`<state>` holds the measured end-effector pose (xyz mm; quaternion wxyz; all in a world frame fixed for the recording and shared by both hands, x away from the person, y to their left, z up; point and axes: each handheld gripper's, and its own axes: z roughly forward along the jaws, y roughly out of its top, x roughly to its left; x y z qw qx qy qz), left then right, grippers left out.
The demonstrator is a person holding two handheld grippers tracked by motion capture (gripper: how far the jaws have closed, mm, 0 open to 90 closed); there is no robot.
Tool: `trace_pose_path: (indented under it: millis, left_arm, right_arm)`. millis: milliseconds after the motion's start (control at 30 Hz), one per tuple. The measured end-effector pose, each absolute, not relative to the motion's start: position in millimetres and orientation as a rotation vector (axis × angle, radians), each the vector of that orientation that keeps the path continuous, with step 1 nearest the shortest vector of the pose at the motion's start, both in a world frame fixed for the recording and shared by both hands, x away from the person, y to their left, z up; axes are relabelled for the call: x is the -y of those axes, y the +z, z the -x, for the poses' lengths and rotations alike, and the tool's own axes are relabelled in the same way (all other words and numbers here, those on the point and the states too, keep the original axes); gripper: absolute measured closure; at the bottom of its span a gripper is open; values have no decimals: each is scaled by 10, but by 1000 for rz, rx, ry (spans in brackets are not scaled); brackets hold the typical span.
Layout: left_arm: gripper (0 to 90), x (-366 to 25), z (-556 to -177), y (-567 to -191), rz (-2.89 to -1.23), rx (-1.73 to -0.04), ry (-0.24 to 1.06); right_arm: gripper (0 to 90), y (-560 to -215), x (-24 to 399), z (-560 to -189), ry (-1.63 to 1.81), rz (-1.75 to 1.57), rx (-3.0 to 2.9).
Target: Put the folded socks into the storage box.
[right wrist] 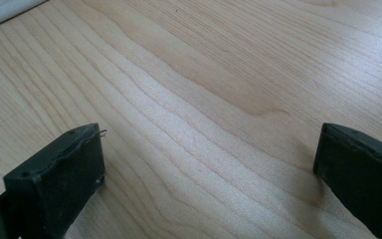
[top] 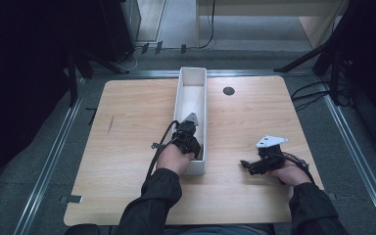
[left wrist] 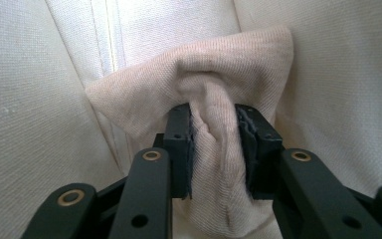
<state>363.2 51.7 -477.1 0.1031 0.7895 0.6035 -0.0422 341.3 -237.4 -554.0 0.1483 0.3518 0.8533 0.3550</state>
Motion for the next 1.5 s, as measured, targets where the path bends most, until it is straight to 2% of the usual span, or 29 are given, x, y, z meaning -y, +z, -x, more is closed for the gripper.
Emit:
trace_pose_path:
  millis: [100, 233, 533, 600, 733, 800, 867, 1200, 1300, 1500]
  left_arm:
    - [618, -520, -3633, -4758, -2320, -1773, -147]
    - [586, -544, -3631, -4710, -2305, -1772, -150]
    - [574, -602, -3618, -4420, -2275, -1736, -85]
    - [595, -601, -3602, -4369, -2262, -1726, -79]
    - [769, -584, -3569, -4354, -2280, -1703, -82]
    - [835, -584, -3564, -4373, -2289, -1701, -86]
    - [860, -583, -3555, -4426, -2296, -1703, -107]
    - [866, -530, -3620, -4616, -2334, -1728, -171]
    - [856, -529, -3639, -4728, -2340, -1737, -191]
    - [804, -576, -3630, -4707, -2305, -1731, -202]
  right_arm:
    - [0, -5540, 2374, -3413, 1021, -1012, -2454]
    - [0, -5540, 2374, -3414, 1021, -1012, -2454]
    - [0, -5540, 2374, -3414, 1022, -1012, -2452]
    - [0, -5540, 2375, -3416, 1022, -1009, -2451]
    - [0, -5540, 2374, -3415, 1022, -1009, -2451]
    - [0, -5540, 2375, -3416, 1021, -1008, -2451]
    - [0, -5540, 2375, -3415, 1022, -1009, -2451]
    - [0, -5540, 2374, -3414, 1021, -1012, -2454]
    - [0, -5540, 2374, -3414, 1021, -1012, -2454]
    - [0, -5540, 2374, -3414, 1021, -1012, -2454]
